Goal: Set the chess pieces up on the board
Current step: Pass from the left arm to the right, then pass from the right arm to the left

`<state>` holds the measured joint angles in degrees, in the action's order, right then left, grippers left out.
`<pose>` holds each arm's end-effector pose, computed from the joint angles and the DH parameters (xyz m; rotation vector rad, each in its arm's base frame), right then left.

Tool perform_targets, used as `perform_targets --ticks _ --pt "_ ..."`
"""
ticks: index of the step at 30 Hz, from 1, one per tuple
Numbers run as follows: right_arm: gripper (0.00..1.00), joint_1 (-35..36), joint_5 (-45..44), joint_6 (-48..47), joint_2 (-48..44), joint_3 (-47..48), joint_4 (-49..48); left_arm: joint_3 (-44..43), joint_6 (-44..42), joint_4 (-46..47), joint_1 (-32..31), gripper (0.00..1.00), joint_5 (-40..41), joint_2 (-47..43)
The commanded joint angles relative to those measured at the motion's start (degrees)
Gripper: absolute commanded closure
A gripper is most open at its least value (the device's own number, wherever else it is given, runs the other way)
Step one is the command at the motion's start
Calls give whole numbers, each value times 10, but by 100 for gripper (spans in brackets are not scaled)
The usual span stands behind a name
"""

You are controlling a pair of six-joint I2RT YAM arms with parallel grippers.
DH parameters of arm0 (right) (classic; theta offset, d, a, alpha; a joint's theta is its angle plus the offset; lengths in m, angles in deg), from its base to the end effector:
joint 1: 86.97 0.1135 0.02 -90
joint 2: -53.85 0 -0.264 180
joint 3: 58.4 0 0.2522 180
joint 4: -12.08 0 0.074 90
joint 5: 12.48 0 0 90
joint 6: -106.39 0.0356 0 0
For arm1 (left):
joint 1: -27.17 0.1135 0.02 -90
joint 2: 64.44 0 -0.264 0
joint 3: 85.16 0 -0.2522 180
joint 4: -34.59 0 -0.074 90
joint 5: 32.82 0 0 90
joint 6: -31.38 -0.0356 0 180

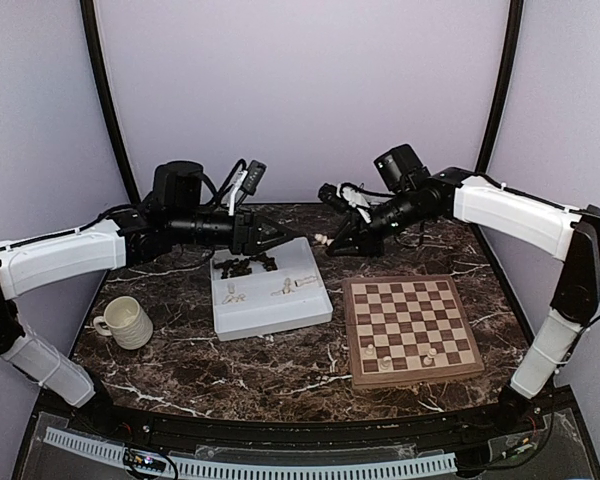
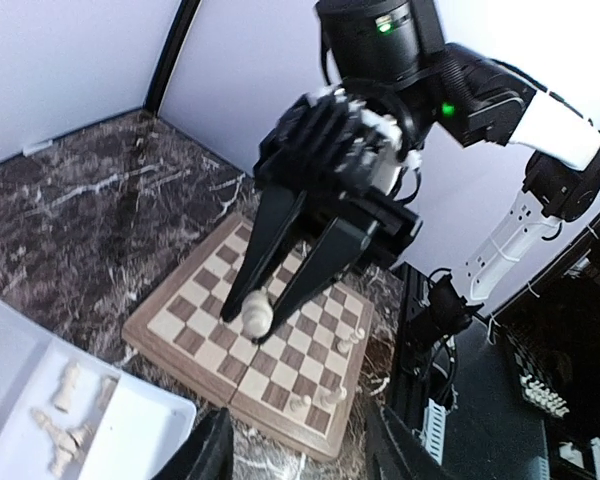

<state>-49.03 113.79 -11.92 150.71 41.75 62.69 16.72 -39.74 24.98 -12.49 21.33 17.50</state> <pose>0.2812 0.2459 0.3146 -1.5205 1.7855 0.8355 0.2443 -0.2296 0.3342 0.8167 1.7745 -1.2645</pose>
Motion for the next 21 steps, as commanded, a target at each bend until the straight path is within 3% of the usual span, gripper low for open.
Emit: perform_targets --ticks 1,5,21 --pt "97 -18 161 135 -6 -20 -92 7 -16 112 -21 51 97 6" --pt "97 -27 203 175 0 -25 -119 -1 -23 134 -35 50 91 26" --pt "95 -27 210 187 2 -39 -129 -34 -8 159 -43 50 42 78"
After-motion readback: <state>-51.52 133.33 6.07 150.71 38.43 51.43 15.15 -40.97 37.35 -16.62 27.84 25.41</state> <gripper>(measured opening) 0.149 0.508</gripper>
